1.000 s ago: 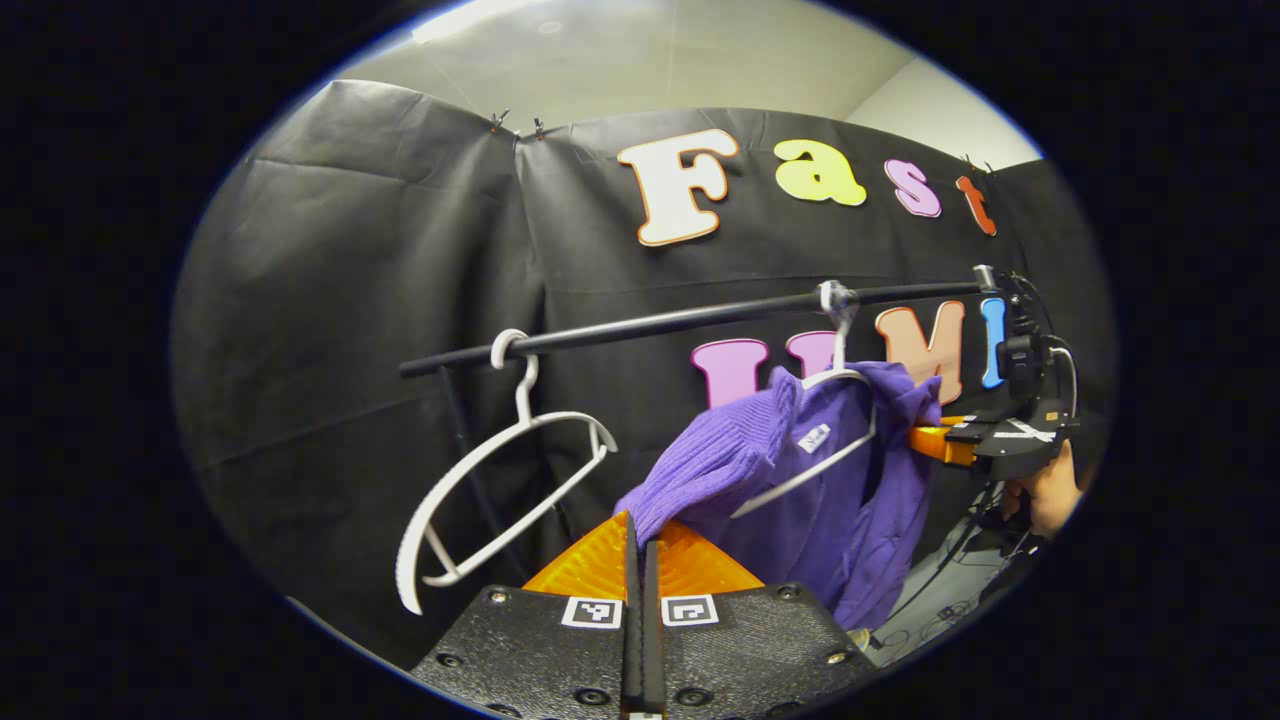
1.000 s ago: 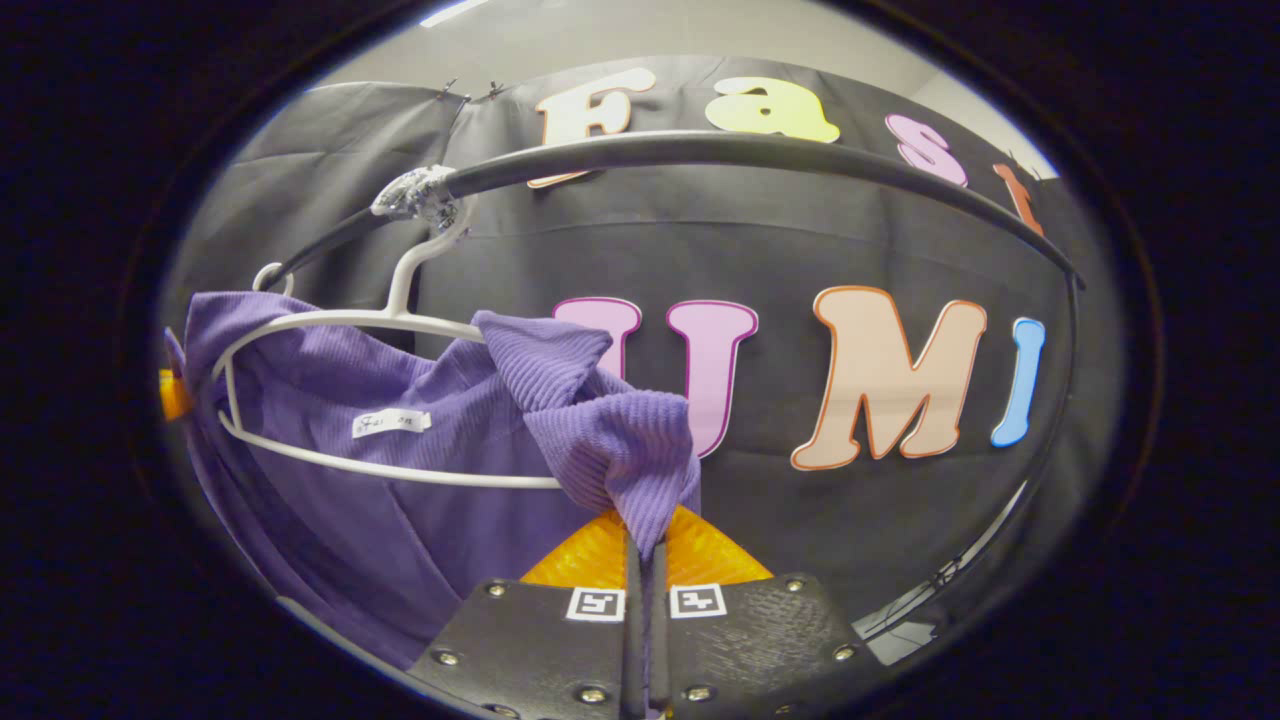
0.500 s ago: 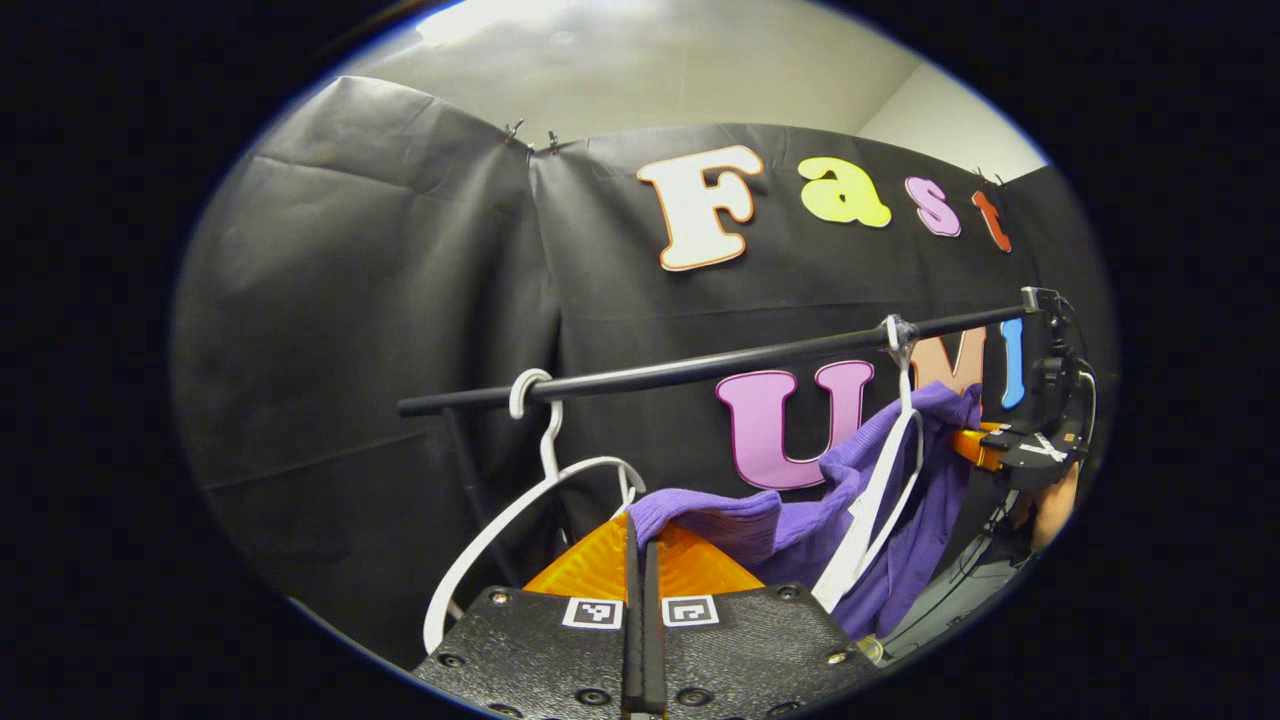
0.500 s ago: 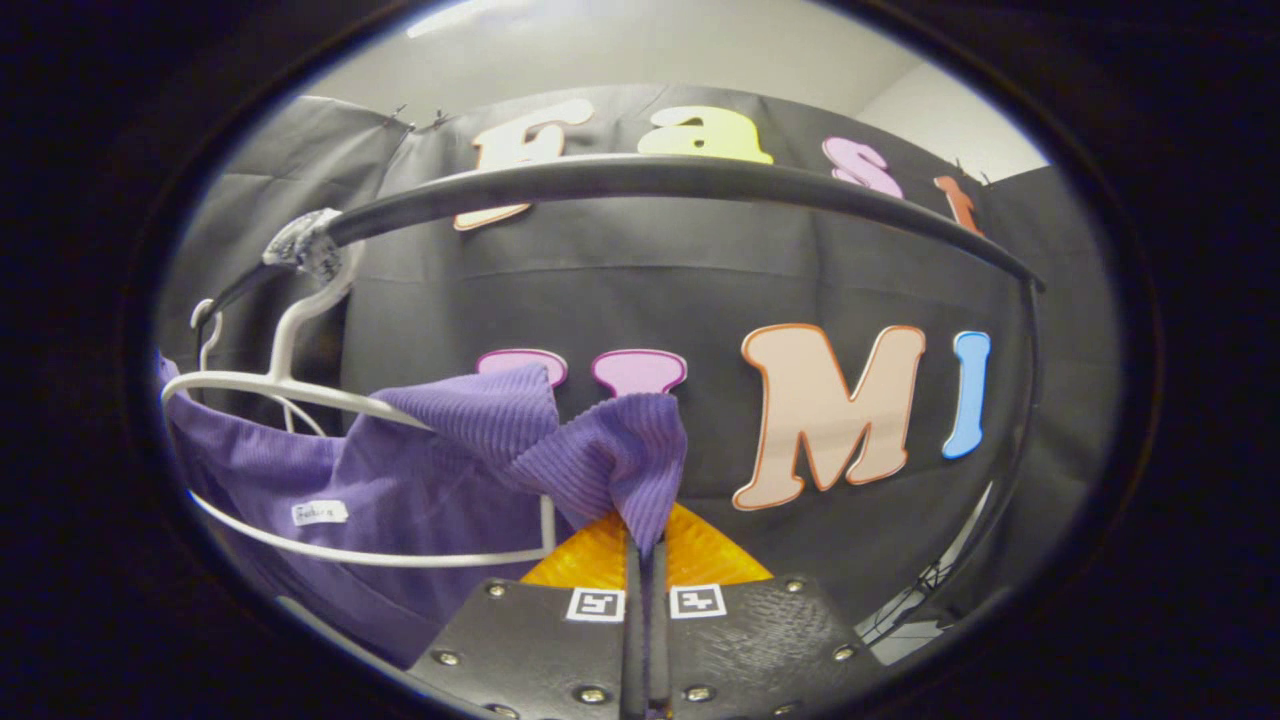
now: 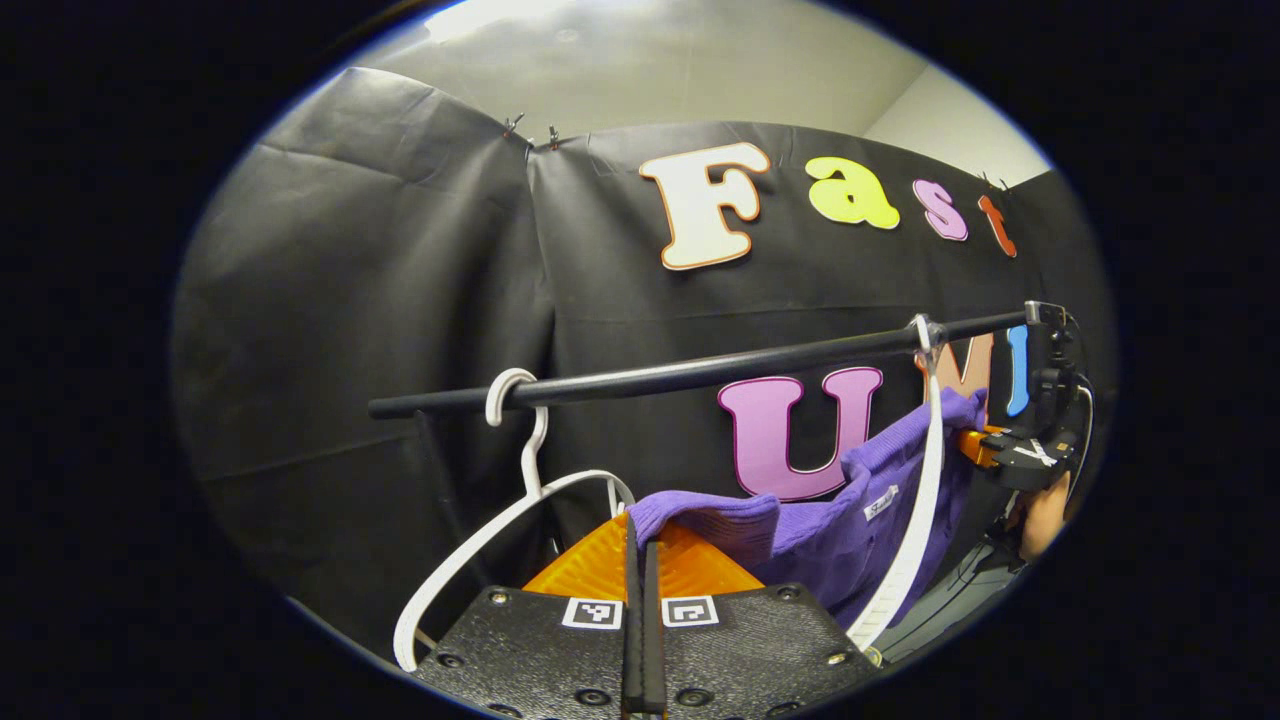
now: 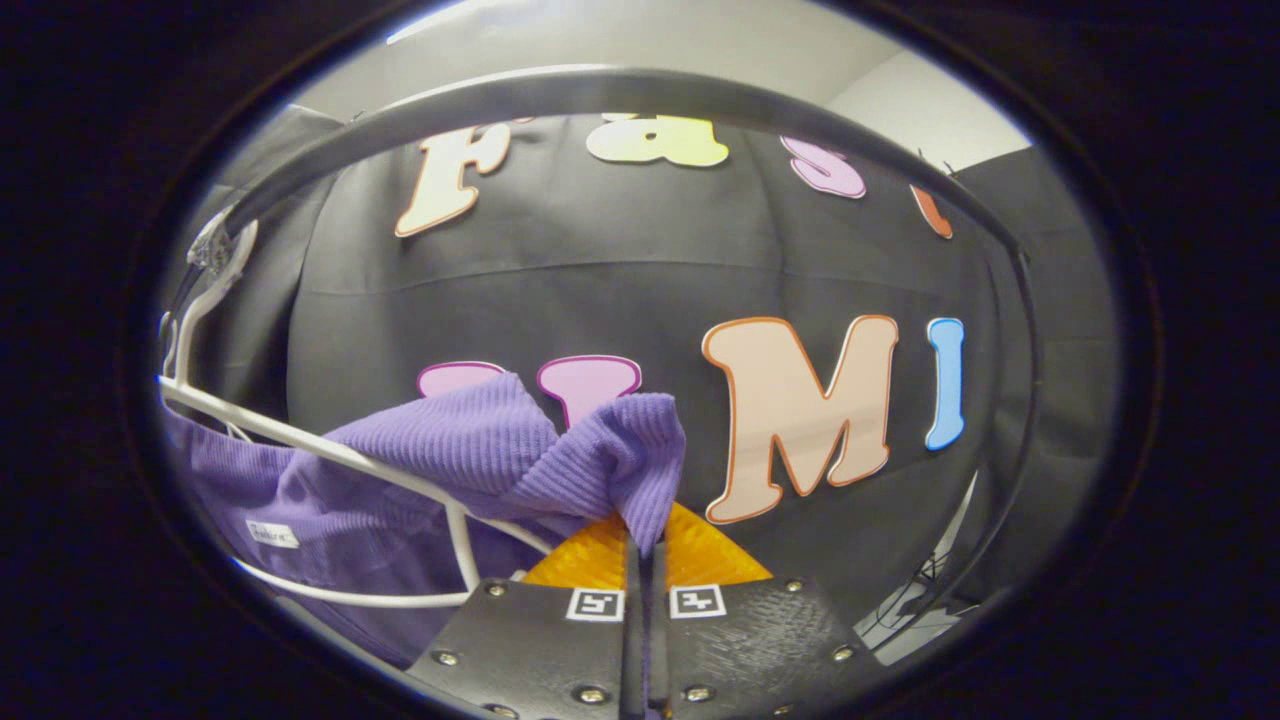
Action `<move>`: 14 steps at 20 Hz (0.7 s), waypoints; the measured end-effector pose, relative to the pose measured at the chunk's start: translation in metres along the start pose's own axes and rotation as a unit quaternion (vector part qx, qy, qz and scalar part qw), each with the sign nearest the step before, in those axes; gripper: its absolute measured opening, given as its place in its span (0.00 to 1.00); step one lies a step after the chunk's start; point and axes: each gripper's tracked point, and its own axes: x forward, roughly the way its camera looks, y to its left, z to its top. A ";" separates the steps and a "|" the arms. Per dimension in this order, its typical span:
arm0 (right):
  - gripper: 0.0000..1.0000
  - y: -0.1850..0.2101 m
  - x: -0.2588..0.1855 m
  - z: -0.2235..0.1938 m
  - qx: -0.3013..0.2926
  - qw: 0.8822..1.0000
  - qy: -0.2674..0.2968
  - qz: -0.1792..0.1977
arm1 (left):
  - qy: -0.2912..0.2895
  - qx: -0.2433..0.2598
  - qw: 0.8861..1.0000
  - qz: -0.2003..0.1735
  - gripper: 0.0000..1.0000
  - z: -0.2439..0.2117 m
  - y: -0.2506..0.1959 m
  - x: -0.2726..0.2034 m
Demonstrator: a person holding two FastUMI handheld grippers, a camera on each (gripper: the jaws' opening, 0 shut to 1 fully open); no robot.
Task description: Grasp the clothes on the hanger with both hands and then place them into the laundry hamper below.
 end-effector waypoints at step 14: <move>0.02 0.000 0.014 -0.095 0.020 0.996 0.089 0.002 | 0.048 -0.049 0.998 -0.004 0.00 -0.073 -0.002 -0.001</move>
